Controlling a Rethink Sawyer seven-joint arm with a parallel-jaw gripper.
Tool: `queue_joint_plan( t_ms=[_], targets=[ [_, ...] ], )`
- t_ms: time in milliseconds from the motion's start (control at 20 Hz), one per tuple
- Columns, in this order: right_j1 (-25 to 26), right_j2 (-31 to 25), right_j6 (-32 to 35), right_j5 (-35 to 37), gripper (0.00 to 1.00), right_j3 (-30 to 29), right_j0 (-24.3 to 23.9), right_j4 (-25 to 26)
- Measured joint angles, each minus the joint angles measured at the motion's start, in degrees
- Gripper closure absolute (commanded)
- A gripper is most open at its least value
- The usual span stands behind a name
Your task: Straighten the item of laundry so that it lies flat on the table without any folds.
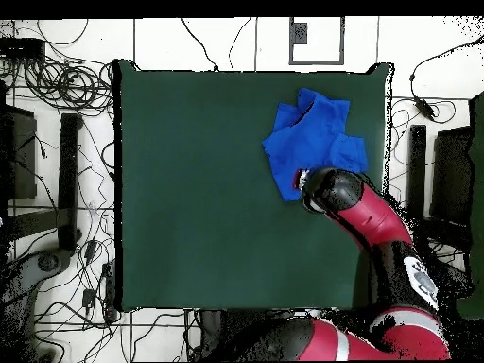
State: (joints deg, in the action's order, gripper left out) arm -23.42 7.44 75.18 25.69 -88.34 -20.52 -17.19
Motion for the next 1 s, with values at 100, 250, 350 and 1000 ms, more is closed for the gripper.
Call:
queue_joint_plan(
  t_ms=[100,250,350,1000],
  targets=[
    [0.69,0.18,0.45,0.00,0.00,0.52,0.78,-0.50],
    [1.39,0.42,0.56,0.01,0.00,1.21,1.84,-1.35],
    [1.58,0.65,0.56,0.01,0.00,1.53,2.40,-1.80],
    [1.79,5.23,6.79,2.03,0.00,7.57,7.67,-5.73]
  ],
)
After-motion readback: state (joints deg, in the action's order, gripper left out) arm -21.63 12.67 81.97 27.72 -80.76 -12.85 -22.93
